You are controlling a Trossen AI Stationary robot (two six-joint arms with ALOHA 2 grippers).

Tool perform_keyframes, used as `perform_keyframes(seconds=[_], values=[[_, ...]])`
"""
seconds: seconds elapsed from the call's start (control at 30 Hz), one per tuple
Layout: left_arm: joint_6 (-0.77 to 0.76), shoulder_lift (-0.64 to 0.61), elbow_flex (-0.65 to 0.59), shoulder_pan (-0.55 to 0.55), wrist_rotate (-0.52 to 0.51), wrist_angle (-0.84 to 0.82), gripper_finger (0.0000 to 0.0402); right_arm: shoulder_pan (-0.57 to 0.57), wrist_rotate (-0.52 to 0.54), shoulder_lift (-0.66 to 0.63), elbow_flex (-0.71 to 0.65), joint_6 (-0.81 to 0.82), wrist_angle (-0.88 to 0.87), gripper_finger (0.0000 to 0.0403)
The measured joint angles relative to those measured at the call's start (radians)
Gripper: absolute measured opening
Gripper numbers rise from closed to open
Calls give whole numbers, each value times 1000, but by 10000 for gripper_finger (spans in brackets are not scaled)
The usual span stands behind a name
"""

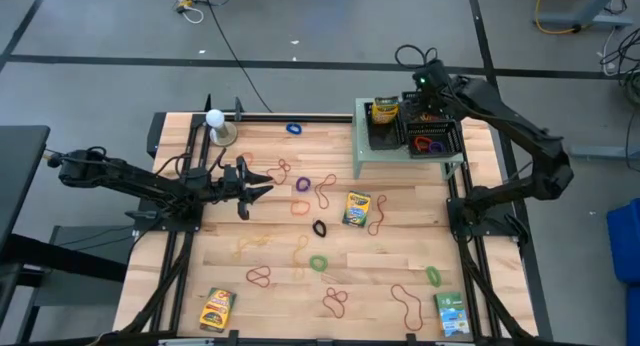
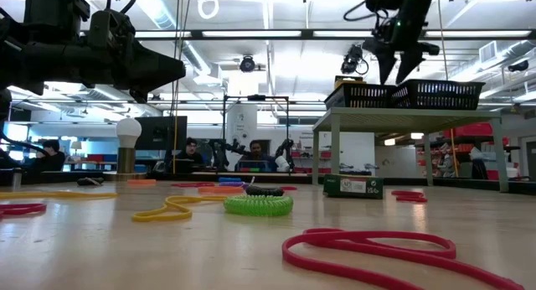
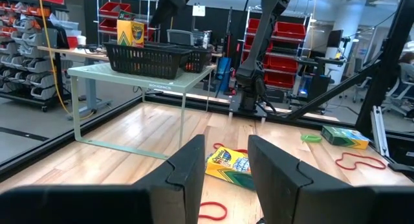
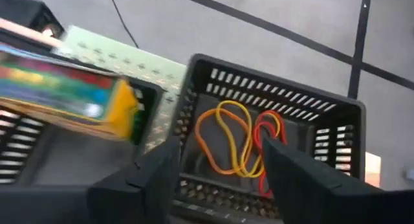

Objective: Pick & Place Office Desk Supplies
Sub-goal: Put the red rubber band into the top right black bin on the shelf, then put the right green spring keychain into the bottom right black bin on the shelf

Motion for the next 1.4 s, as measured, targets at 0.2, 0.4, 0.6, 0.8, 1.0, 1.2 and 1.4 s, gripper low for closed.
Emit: perform_keyframes(seconds=[0.2, 0.4, 0.6, 0.8, 1.0, 1.2, 1.4], values=[[0, 0, 0, 0, 0, 0, 125, 114, 17, -1, 125, 86, -91, 226], [0, 0, 0, 0, 0, 0, 125, 302, 4, -1, 179, 210, -231, 106], [0, 0, 0, 0, 0, 0, 125, 516, 59, 0, 179, 375, -262, 12], [0, 0, 0, 0, 0, 0, 125, 765, 133, -1, 110, 578, -210, 16], [0, 0, 0, 0, 0, 0, 125, 967, 169, 1, -159, 685, 128, 8], [0, 0, 0, 0, 0, 0, 125, 1082, 198, 1, -414, 679, 537, 12], [0, 0, 0, 0, 0, 0, 125, 1205, 30, 1, -445, 1042, 322, 4]])
